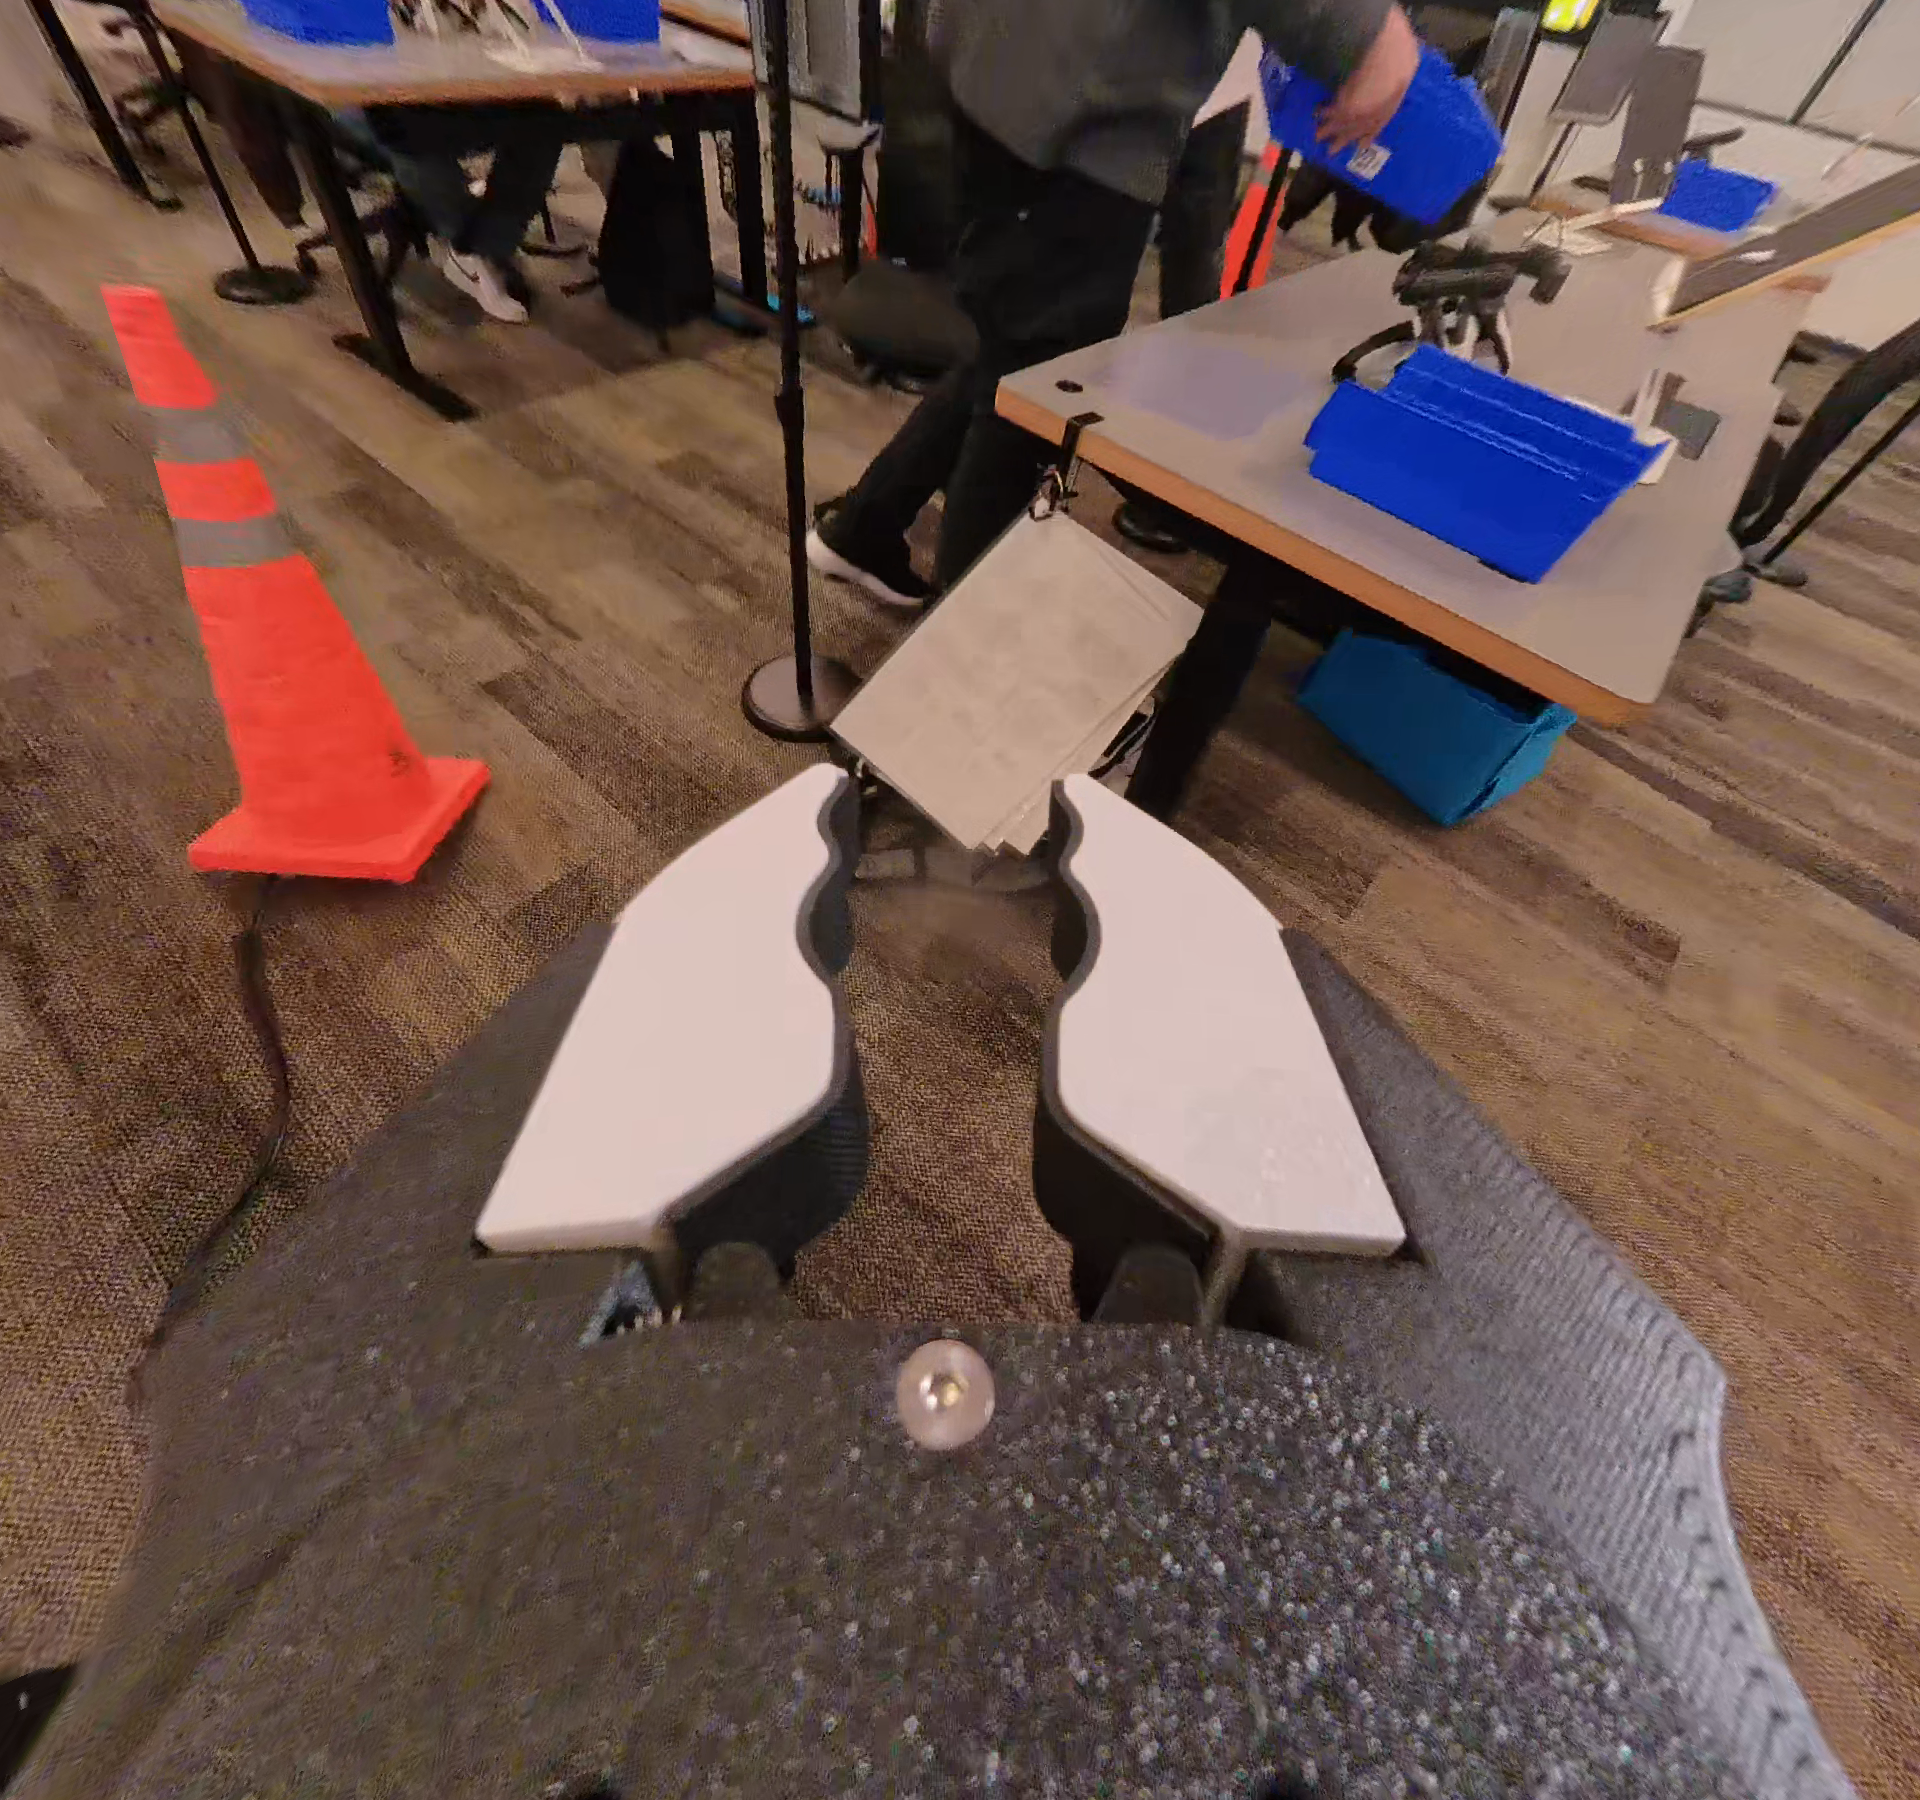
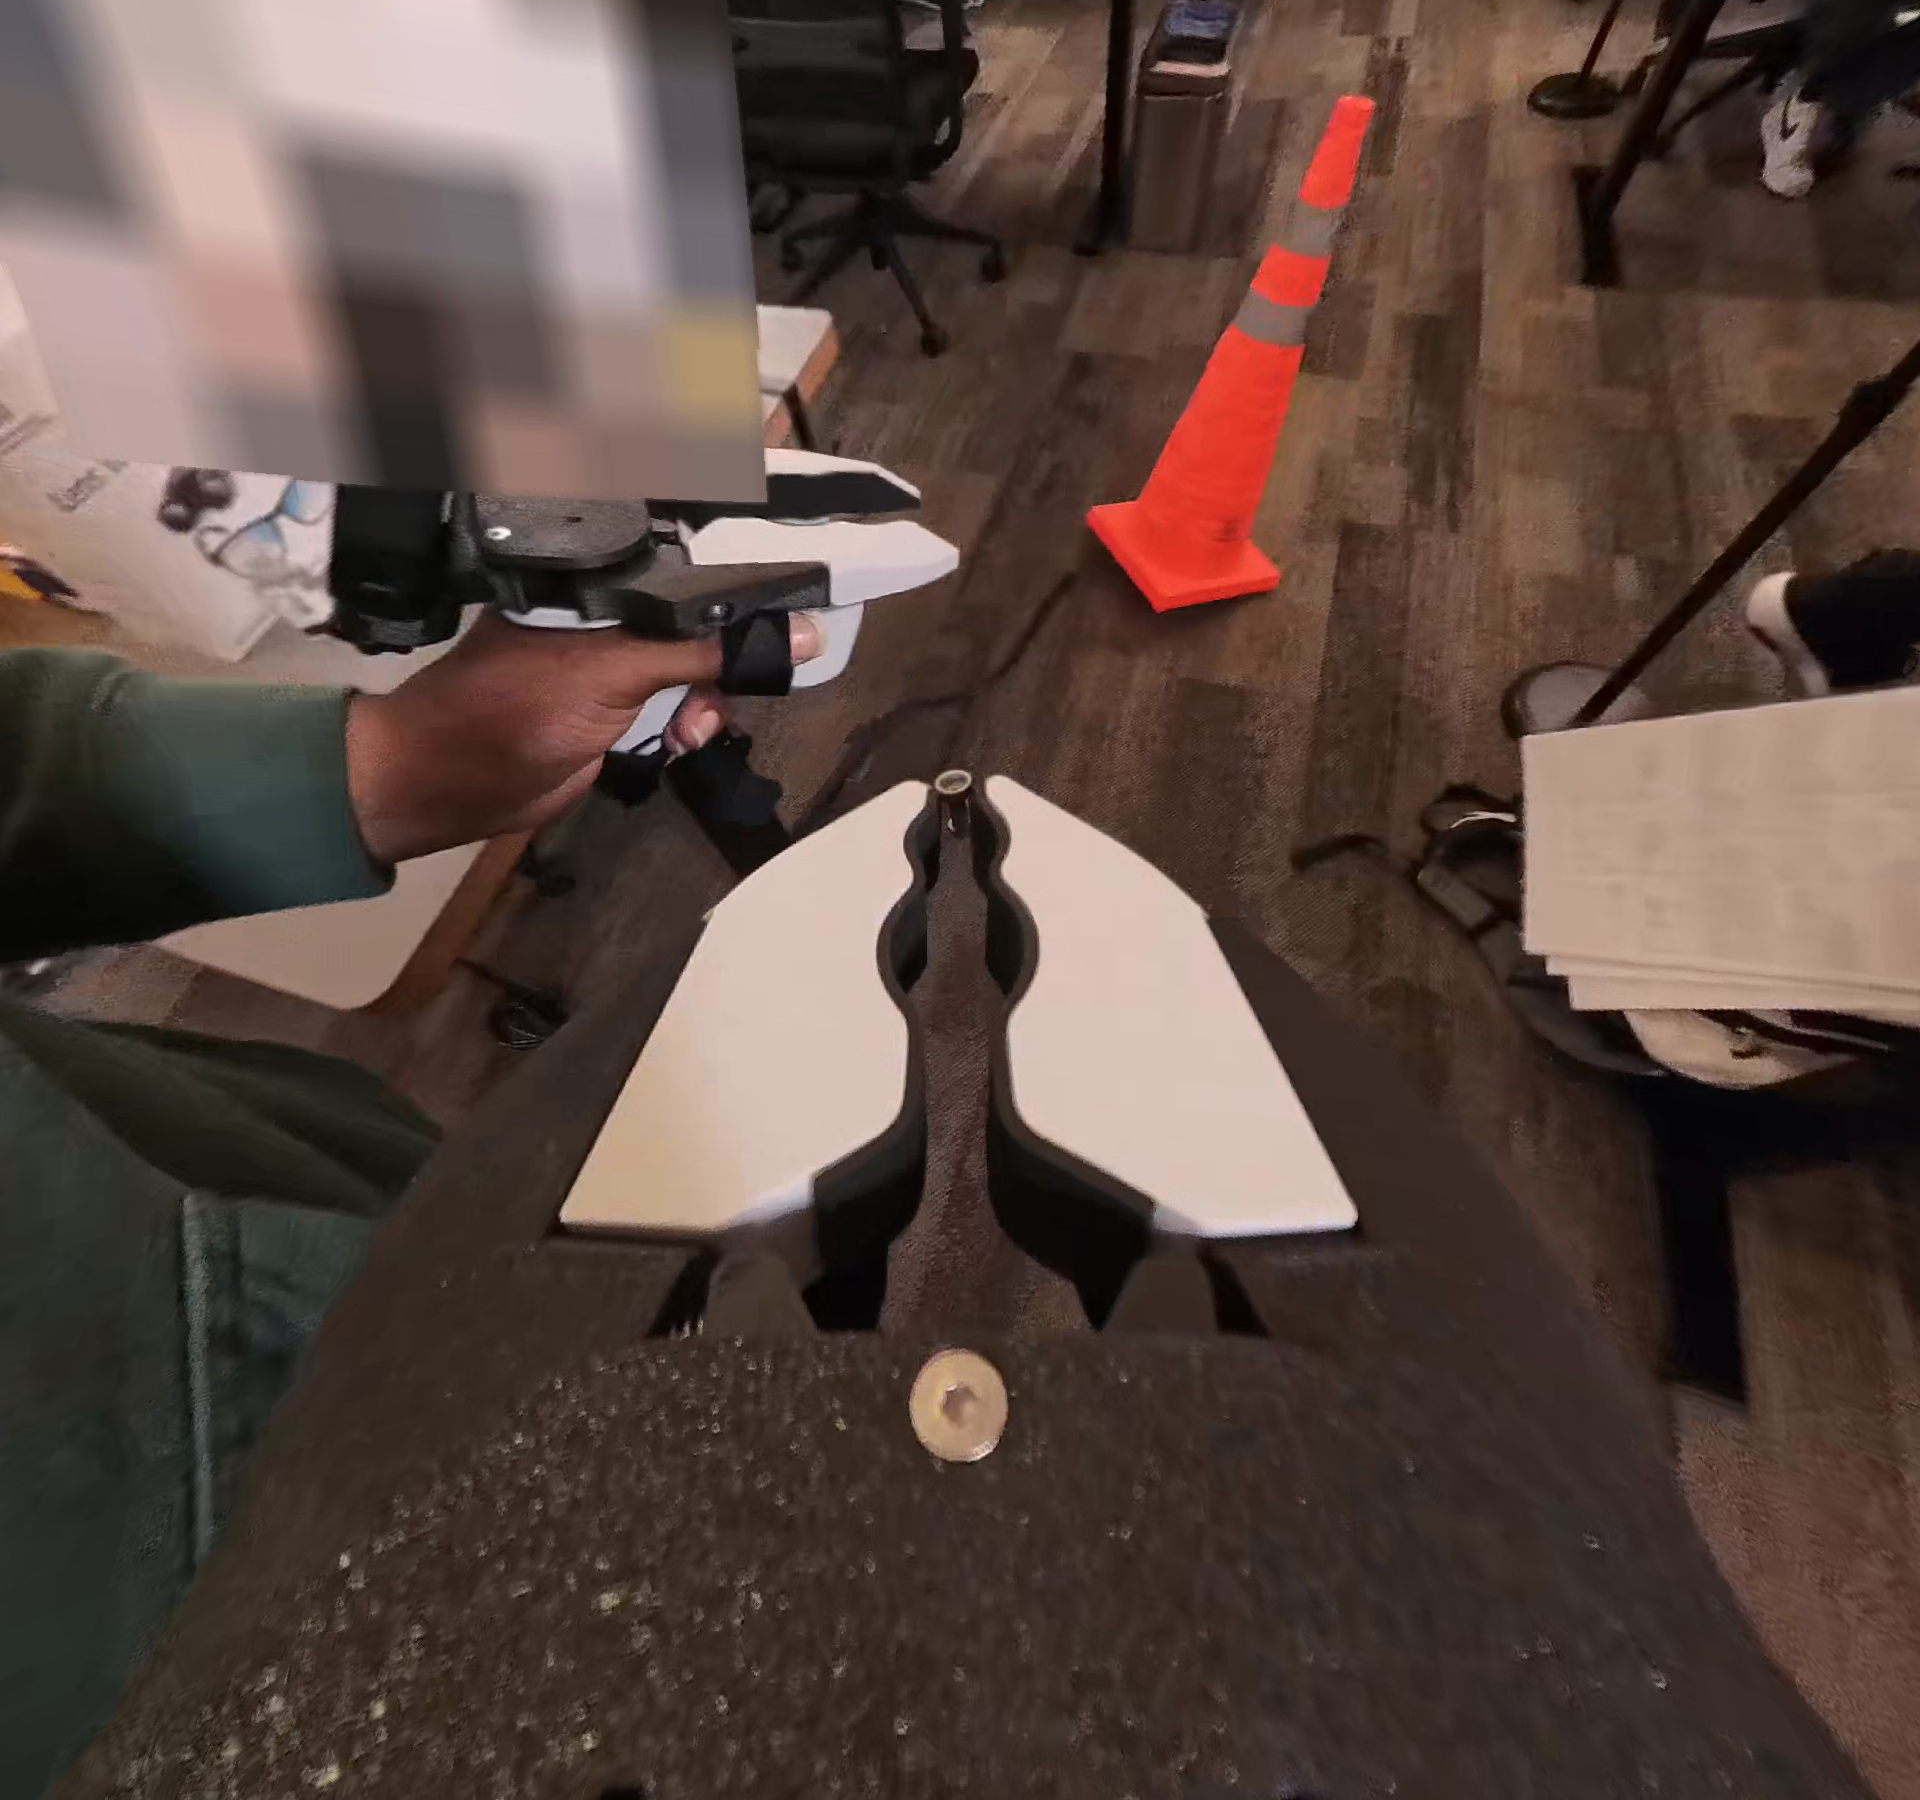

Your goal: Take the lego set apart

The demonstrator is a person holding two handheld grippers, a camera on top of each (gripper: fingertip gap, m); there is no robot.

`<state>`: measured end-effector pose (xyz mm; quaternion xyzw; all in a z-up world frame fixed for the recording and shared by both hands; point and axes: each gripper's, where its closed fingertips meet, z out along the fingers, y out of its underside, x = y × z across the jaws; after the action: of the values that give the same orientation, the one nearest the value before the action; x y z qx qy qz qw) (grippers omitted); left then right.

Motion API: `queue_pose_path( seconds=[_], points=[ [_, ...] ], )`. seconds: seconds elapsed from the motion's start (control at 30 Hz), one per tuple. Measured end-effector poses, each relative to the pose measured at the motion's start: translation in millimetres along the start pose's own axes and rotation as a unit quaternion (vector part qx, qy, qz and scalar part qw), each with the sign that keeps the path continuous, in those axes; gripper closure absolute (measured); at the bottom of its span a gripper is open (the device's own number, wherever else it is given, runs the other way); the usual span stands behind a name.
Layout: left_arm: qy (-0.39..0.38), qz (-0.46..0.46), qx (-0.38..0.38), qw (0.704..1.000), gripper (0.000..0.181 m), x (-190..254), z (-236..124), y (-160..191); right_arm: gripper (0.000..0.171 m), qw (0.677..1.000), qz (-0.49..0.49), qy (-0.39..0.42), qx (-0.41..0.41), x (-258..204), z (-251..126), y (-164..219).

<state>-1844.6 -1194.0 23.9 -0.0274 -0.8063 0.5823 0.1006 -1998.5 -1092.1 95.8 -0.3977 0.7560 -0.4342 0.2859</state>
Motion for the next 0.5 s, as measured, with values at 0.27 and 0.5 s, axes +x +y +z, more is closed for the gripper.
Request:
queue_pose_path(
  seconds=[0.27, 0.5],
  points=[
    [-0.085, -0.075, -0.018, 0.993, 0.148, -92, 140, -43, 0.165, 0.996, -0.031, -0.08, -0.028, 151, 98, -35],
    [-0.249, -0.13, -0.025, 0.959, 0.149, -236, 226, -52, 0.165, 0.979, -0.11, -0.168, -0.039, 281, 286, -90]
  ],
)
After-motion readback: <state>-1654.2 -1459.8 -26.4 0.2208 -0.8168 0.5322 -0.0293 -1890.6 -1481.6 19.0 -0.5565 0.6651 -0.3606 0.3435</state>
